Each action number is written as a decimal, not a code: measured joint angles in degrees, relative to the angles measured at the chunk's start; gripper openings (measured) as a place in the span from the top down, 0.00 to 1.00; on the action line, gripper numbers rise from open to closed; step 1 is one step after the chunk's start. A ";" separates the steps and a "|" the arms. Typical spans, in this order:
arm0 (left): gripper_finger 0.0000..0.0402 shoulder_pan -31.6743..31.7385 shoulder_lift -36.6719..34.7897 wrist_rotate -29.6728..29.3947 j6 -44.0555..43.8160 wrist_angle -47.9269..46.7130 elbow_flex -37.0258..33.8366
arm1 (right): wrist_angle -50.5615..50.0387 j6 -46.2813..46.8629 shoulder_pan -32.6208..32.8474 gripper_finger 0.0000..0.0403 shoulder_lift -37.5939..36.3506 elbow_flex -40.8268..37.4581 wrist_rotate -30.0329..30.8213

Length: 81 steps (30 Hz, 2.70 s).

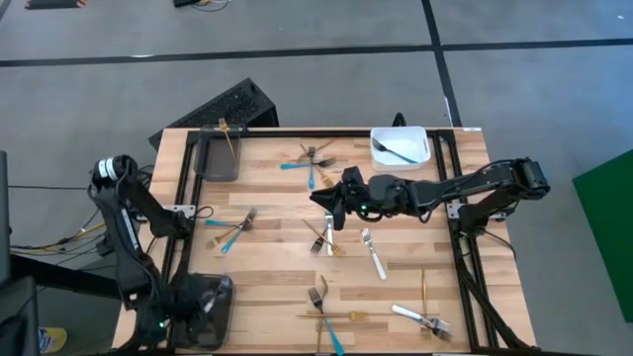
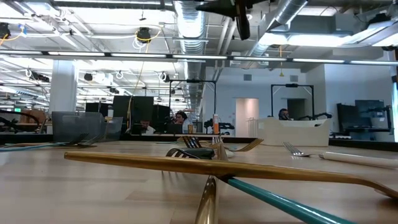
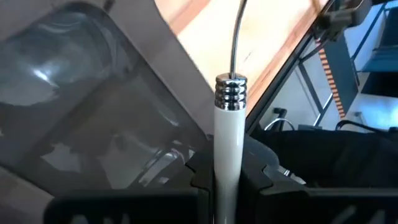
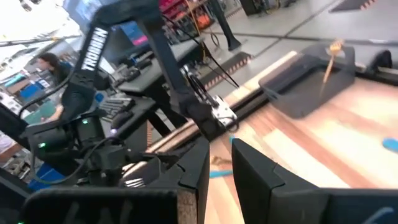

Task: Sort silverware by color (type)
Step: Put the white fork into the bottom black bin

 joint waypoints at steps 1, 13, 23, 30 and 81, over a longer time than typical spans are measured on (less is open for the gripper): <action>0.95 -0.02 0.49 0.11 0.05 0.56 0.00 | -0.87 0.80 0.00 0.77 0.00 0.00 -0.02; 0.83 -0.40 1.69 2.14 -0.06 1.72 0.00 | -4.07 3.78 1.33 0.77 0.02 -0.02 -0.07; 0.64 0.02 -3.07 2.59 2.55 -3.61 2.08 | -10.95 9.25 3.61 0.77 0.02 -0.02 -0.08; 0.59 1.35 -11.88 -3.47 7.36 -9.14 2.16 | -21.78 17.34 5.02 0.77 -1.00 -0.04 0.04; 0.58 33.49 -12.60 2.69 60.54 -4.04 2.16 | -57.18 50.66 18.47 0.68 21.29 0.83 -6.53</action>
